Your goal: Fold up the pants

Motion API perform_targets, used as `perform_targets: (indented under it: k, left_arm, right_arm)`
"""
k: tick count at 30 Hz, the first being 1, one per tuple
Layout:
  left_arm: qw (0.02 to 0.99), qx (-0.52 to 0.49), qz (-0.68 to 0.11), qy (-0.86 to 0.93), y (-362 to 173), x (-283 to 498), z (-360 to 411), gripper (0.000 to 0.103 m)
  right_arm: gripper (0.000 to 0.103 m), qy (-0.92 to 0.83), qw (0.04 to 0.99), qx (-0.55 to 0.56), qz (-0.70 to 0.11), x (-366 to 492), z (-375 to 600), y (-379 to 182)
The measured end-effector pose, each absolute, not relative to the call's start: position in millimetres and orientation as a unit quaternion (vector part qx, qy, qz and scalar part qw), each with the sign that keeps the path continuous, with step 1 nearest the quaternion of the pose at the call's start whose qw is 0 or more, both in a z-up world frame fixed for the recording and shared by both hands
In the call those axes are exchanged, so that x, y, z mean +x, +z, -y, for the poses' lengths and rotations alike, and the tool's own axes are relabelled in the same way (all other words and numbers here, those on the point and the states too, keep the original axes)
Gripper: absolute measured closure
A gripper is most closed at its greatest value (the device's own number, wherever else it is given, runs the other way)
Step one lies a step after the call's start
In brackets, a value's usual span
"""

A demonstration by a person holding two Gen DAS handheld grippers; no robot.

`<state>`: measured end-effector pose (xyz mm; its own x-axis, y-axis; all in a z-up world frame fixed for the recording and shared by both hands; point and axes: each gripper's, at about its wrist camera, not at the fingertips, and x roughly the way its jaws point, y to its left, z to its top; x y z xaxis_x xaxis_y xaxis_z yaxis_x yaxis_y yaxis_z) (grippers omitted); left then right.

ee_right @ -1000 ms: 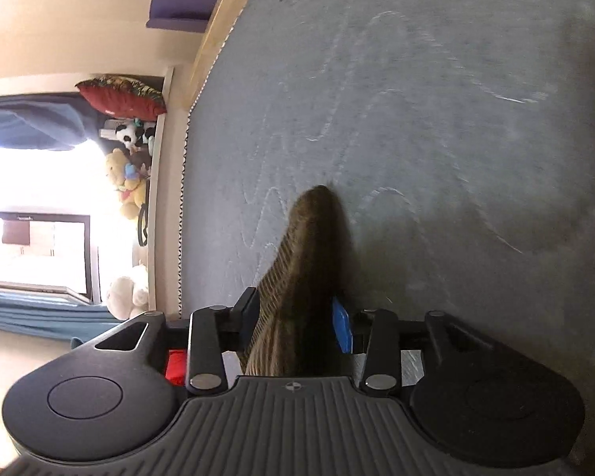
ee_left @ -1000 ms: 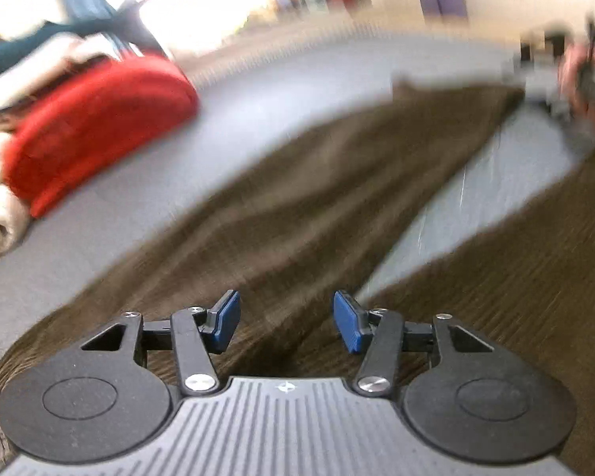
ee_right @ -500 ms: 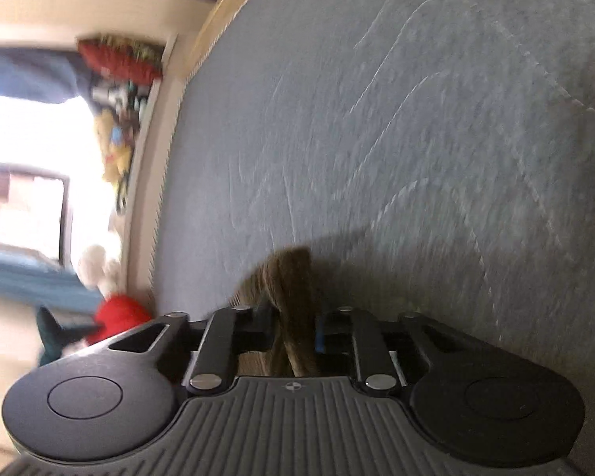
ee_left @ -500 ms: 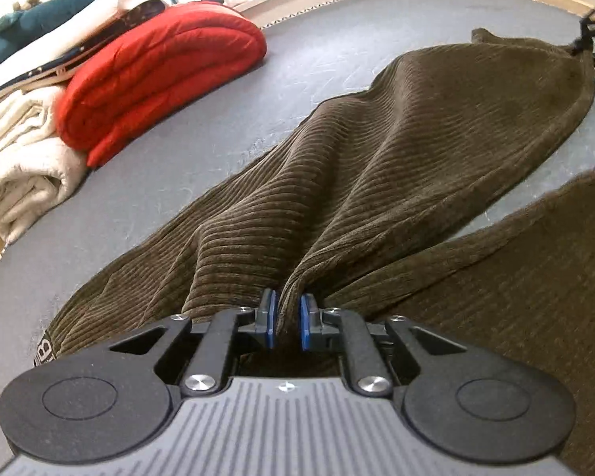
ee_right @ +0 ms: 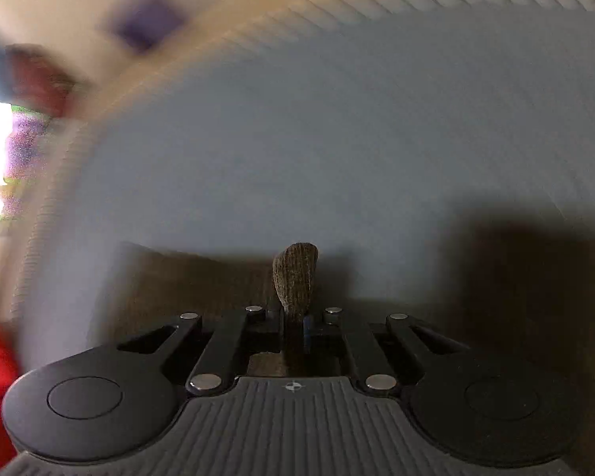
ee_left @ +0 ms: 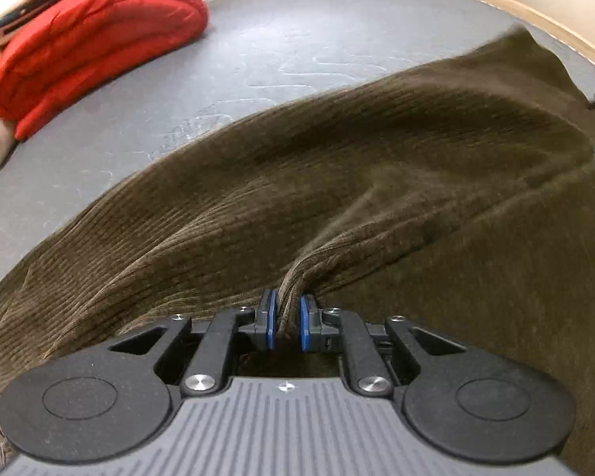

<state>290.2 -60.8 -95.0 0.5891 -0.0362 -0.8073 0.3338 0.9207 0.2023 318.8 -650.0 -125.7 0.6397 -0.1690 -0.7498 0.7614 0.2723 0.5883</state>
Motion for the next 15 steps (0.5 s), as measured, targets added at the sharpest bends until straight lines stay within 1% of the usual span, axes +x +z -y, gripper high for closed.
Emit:
perform_targets:
  k: [1, 2, 3, 7, 9, 10, 11, 12, 13, 14, 15]
  left_arm:
    - [0.873, 0.175, -0.441, -0.111, -94, 289, 61, 0.090]
    - [0.872, 0.179, -0.442, -0.116, -94, 287, 61, 0.090]
    - [0.870, 0.181, -0.443, -0.119, -94, 285, 60, 0.090]
    - [0.876, 0.163, -0.435, -0.132, -81, 281, 52, 0.089]
    - [0.873, 0.166, -0.437, -0.139, -82, 276, 48, 0.089]
    - [0.866, 0.177, -0.445, -0.144, -86, 274, 46, 0.088]
    - [0.853, 0.189, -0.461, -0.152, -91, 271, 45, 0.085]
    - [0.846, 0.193, -0.471, -0.158, -93, 266, 43, 0.082]
    - [0.849, 0.195, -0.464, -0.161, -88, 260, 40, 0.075]
    - [0.858, 0.188, -0.448, -0.164, -80, 253, 34, 0.068]
    - [0.869, 0.174, -0.433, -0.167, -72, 243, 26, 0.063]
  right_arm:
    - [0.096, -0.299, 0.755, 0.511, -0.282, 316, 653, -124]
    - [0.095, -0.290, 0.773, 0.476, -0.303, 323, 654, -115]
    - [0.095, -0.280, 0.787, 0.461, -0.300, 322, 655, -108]
    - [0.095, -0.253, 0.801, 0.476, -0.259, 309, 667, -95]
    - [0.095, -0.257, 0.796, 0.474, -0.275, 304, 672, -103]
    - [0.095, -0.262, 0.781, 0.477, -0.306, 300, 676, -115]
    - [0.095, -0.262, 0.768, 0.482, -0.330, 301, 678, -123]
    - [0.094, -0.256, 0.770, 0.485, -0.326, 299, 679, -123]
    - [0.087, -0.254, 0.771, 0.479, -0.334, 299, 680, -118]
    - [0.082, -0.260, 0.773, 0.468, -0.341, 297, 678, -111]
    - [0.079, -0.273, 0.776, 0.457, -0.337, 293, 678, -102]
